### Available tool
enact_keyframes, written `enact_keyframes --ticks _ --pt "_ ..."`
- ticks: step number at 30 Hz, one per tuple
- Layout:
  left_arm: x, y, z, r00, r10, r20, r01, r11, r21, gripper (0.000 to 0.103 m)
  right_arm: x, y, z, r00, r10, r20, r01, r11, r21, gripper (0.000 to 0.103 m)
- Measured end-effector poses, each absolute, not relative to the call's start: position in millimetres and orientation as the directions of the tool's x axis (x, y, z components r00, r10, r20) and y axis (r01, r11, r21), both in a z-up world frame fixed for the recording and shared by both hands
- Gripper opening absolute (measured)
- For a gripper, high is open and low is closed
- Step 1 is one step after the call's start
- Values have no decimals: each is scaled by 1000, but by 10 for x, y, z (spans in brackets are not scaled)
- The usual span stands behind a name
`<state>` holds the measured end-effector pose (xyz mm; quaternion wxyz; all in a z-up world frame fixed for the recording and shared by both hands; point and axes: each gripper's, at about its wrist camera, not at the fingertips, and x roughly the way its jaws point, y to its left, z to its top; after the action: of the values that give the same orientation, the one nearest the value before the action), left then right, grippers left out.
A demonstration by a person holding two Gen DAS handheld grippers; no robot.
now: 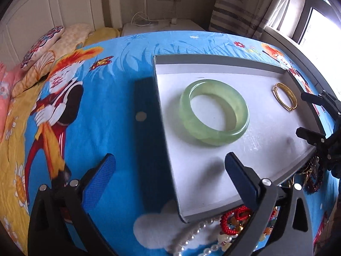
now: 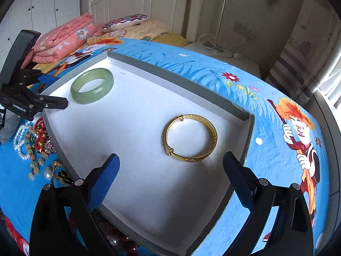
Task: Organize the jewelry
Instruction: 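Withdraw both grippers from the tray back toward the jewelry pile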
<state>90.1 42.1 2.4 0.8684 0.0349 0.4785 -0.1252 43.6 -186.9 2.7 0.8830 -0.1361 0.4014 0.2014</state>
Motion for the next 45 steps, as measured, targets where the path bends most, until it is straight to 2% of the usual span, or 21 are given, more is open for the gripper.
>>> enact_keyframes --ticks 15,17,19,22,25,28,30,32,35,40,43,45 --pt "-48 479 43 573 -159 -804 167 983 -75 101 -258 -1729 12 578 296 -760 -532 843 -76 97" --pt "-72 489 50 578 -162 -800 162 983 -82 101 -286 -1740 24 593 296 -749 -526 847 -82 97" --pt "-100 520 77 595 -166 -786 153 984 -92 100 -361 -1833 139 639 327 -696 -514 855 -70 97" --pt "-299 679 233 701 -207 -682 136 978 -157 100 -586 -2198 490 711 420 -564 -476 878 53 97" --pt "-500 941 352 787 -234 -572 91 959 -267 100 -840 -2659 742 796 399 -456 -389 913 121 97" --pt "-597 1193 382 824 -229 -518 18 925 -379 100 -949 -2986 723 830 282 -482 -264 959 106 97" --pt "-669 1316 393 840 -212 -500 -25 905 -425 100 -994 -3096 593 818 204 -538 -187 979 87 88" --pt "-756 1367 410 843 -208 -497 -40 896 -442 100 -1130 -3134 454 806 195 -558 -169 981 99 83" --pt "-940 1330 445 850 -203 -486 -20 909 -415 100 -1410 -3007 283 788 269 -553 -233 963 136 82" --pt "-1121 1056 469 848 -167 -503 30 963 -268 100 -1742 -2589 166 750 350 -561 -348 931 115 81" --pt "-1084 858 442 835 -153 -529 67 982 -178 100 -1864 -2301 170 724 404 -560 -429 898 93 72" --pt "-1049 761 417 819 -163 -549 102 985 -141 101 -1887 -2109 168 701 429 -570 -481 874 66 62"
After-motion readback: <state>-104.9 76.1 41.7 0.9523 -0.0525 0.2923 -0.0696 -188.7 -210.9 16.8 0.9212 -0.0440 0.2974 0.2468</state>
